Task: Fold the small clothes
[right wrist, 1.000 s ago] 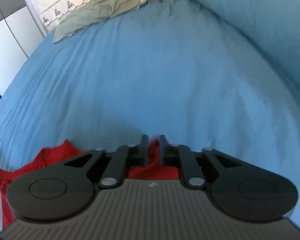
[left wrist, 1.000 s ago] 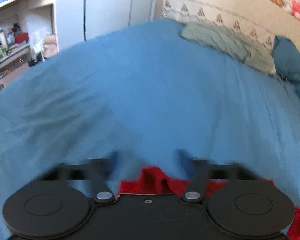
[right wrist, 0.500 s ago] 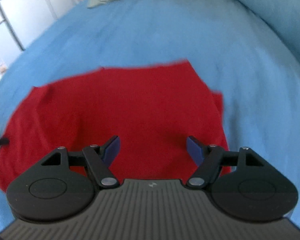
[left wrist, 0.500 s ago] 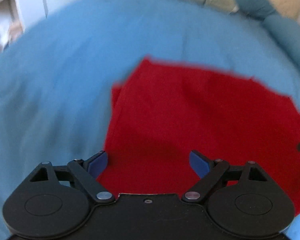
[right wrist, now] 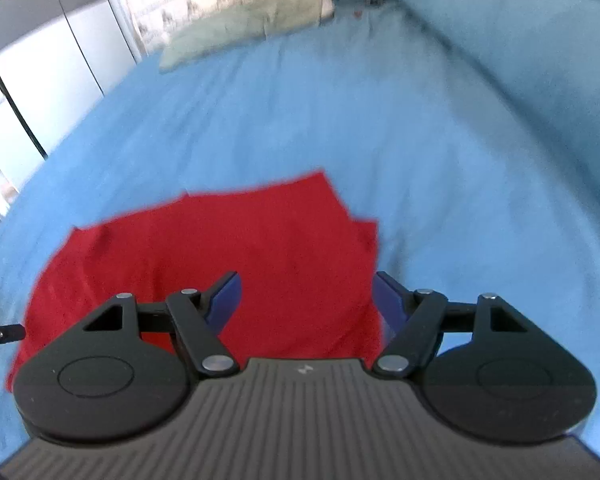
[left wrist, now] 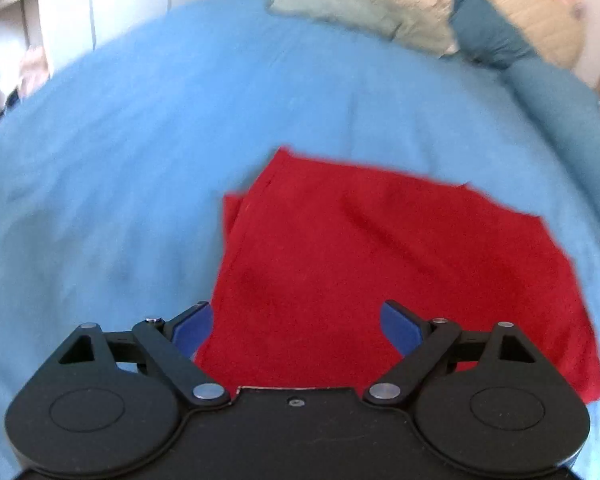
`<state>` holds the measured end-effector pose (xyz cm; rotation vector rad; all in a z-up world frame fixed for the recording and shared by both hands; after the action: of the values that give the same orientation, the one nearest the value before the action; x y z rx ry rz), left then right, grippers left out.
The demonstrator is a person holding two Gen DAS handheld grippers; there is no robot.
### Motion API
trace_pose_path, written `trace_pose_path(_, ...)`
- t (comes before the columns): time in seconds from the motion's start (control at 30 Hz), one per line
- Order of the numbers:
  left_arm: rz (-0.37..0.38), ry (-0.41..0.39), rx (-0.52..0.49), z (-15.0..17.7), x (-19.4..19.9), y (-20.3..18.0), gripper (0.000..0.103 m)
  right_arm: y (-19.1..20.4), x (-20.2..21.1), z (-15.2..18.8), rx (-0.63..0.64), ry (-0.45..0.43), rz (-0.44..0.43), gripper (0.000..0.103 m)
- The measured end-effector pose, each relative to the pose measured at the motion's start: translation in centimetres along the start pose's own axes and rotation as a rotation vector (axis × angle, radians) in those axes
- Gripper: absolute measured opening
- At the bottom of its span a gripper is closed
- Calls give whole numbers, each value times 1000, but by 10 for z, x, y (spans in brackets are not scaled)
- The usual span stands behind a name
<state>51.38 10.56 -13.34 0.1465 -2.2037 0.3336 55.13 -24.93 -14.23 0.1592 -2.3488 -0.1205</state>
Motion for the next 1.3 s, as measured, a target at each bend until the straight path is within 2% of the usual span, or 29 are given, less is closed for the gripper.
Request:
trace_pose_path(0.1, 31, -40, -25, 3, 21, -21, 101, 1, 34, 14, 15, -5, 22, 92)
trace_pose_path(0.2, 28, -31, -80, 18, 17, -46, 101, 3, 43, 37, -32, 38, 58, 92)
trace_pose_path(0.33, 57, 11, -98, 34, 2, -71, 101, -1, 40, 81, -229, 100, 57, 92)
trace_pose_path(0.5, 54, 50, -101, 43, -24, -91, 101, -1, 20, 123, -385, 121, 60, 90)
trace_pose_path(0.7, -7, 111, -85, 52, -60, -99, 101, -5, -7, 124, -440, 52, 43, 88)
trace_pose_path(0.87, -52, 157, -57, 56, -81, -97, 101, -16, -19, 115, -504, 40, 59, 72)
trace_pose_path(0.93, -73, 168, -79, 56, -86, -101, 103, -19, -23, 113, -525, 47, 73, 54)
trace_pose_path(0.97, -82, 175, -90, 57, -88, -103, 103, -21, -23, 112, -532, 51, 78, 50)
trace_pose_path(1.03, -100, 184, -106, 59, -90, -106, 103, -23, -25, 111, -547, 61, 78, 34)
trace_pose_path(1.1, -107, 192, -111, 59, -92, -106, 103, -22, -25, 108, -558, 72, 69, 27)
trace_pose_path(1.17, -111, 204, -115, 59, -94, -107, 103, -17, -22, 100, -565, 87, 68, 25)
trace_pose_path(1.3, -94, 237, -118, 55, -96, -108, 103, 0, -2, 63, -524, 48, 22, 24)
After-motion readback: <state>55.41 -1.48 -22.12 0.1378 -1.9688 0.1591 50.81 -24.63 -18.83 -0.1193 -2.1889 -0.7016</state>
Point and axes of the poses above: each gripper's, at about its wrist camera, not at the fingertips, and x roughly against the way its jaws point, y to its left, z to its underside, the point moved 5 cm from there along -x, roughly the way its jaws point, and after that the axes turned 5 degrees about x, right-handed, at the moved point
